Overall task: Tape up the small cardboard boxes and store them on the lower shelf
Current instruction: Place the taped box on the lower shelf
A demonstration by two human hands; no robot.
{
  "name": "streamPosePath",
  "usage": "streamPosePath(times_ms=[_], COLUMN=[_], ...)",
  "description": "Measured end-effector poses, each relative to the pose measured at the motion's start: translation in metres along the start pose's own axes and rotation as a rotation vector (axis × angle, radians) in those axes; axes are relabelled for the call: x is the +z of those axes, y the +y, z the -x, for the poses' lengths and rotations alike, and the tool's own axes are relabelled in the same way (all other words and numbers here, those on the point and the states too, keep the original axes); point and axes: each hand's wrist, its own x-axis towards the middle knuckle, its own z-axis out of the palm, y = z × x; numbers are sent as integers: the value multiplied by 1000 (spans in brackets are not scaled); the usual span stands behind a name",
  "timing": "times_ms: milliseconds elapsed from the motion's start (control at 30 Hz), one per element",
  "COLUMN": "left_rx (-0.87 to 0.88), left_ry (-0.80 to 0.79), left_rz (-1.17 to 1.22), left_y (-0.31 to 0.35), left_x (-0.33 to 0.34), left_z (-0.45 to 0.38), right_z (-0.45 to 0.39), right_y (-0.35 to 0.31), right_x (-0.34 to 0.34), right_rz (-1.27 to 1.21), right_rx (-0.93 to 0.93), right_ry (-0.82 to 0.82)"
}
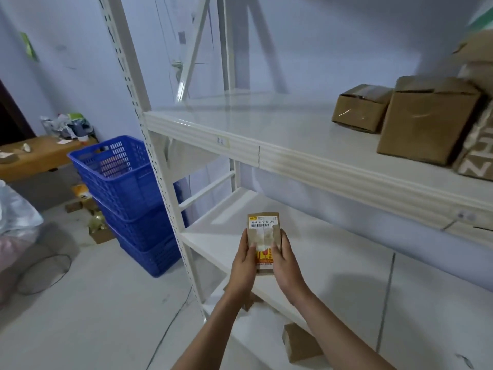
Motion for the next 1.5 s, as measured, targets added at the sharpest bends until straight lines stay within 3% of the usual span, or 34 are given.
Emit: streamPosePath(times_ms=[333,667,833,1000,1300,1400,1500], left_rx=[-76,-185,-207,-265,19,144,480], left_ry=[15,-44,-162,-425,-768,-689,-525], left_rz=[-55,-103,-158,-367,-684,-828,-1034], left_y=[4,-6,-21,-28,-68,-75,-82], left_x=[-47,-90,-115,-145,-192,-205,-218], left_z=[-140,-219,-251,-279,-317,-322,-317], right_z=[-140,-202,-218,-229,-247,-247,-235], right_y=[12,24,33,32,44,39,35], right_x=[56,99,126,159,199,204,209], right_rz=[36,147,194,229,347,531,730], right_rx=[51,141,248,390,516,445,230], right_ry=[21,104,201,297,378,406,411])
